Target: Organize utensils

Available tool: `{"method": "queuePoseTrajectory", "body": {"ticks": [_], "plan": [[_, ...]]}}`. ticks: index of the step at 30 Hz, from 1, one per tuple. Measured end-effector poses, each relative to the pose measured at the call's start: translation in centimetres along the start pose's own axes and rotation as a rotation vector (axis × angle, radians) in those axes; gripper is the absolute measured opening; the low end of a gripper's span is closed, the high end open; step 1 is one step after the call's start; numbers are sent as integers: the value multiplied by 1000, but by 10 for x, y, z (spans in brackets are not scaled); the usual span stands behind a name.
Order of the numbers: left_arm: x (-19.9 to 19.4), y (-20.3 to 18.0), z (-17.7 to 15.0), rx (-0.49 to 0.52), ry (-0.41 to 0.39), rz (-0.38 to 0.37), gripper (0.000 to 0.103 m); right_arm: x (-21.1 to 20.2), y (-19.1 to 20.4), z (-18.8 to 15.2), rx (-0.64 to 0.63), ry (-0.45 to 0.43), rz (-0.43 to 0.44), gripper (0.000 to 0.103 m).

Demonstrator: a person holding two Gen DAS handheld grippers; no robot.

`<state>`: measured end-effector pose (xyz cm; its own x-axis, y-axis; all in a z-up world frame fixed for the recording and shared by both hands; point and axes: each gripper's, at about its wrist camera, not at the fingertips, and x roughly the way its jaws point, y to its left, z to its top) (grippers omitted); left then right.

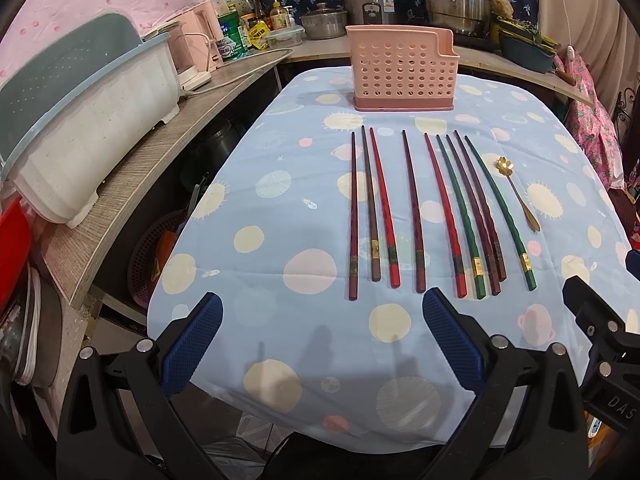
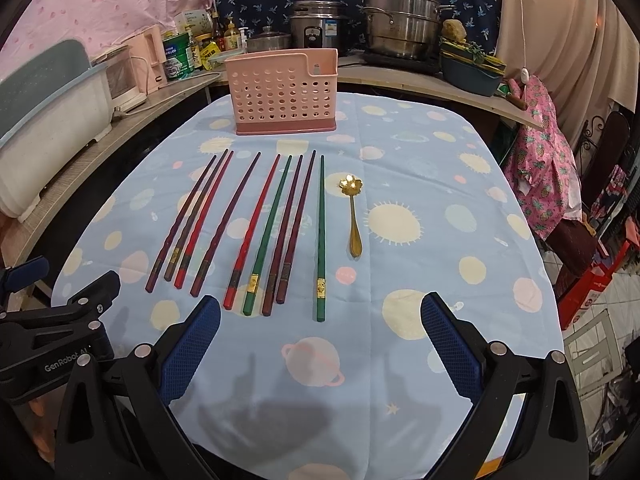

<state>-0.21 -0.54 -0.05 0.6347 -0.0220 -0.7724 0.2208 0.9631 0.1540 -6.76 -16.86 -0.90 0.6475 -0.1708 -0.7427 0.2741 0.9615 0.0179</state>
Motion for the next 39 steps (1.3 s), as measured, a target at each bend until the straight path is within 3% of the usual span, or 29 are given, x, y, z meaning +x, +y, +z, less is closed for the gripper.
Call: {"method": "queuePoseTrajectory", "body": {"ticks": [39], "plan": [[0,1,3,-5,-2,2,96,1,0,-2,2,-4,-7,96]]}}
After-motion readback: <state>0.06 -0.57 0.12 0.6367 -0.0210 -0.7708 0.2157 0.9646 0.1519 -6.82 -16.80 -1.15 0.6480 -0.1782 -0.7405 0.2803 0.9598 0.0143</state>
